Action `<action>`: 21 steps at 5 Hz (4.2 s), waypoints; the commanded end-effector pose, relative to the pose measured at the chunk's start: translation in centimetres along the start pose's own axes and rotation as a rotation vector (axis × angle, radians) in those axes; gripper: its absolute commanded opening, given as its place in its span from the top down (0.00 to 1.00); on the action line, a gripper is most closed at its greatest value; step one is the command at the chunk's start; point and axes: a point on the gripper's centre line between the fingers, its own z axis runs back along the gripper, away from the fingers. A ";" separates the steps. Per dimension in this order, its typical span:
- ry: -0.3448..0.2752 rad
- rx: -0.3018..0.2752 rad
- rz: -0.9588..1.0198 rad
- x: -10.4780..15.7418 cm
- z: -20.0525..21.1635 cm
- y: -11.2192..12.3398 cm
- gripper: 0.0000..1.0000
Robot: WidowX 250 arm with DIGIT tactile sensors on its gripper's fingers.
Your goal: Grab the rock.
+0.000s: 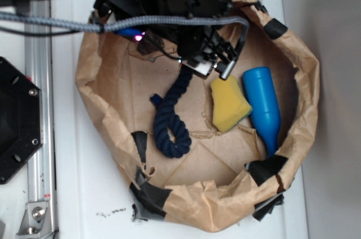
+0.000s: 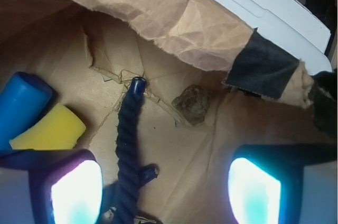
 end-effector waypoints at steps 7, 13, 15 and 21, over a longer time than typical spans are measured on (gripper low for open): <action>-0.258 0.082 0.470 3.4 -6.0 3.8 0.00; -0.273 -0.133 0.338 -0.7 -3.9 1.3 0.00; -0.309 -0.095 0.341 -0.5 -5.5 1.2 0.00; -0.344 -0.009 0.392 3.0 -9.3 3.9 0.00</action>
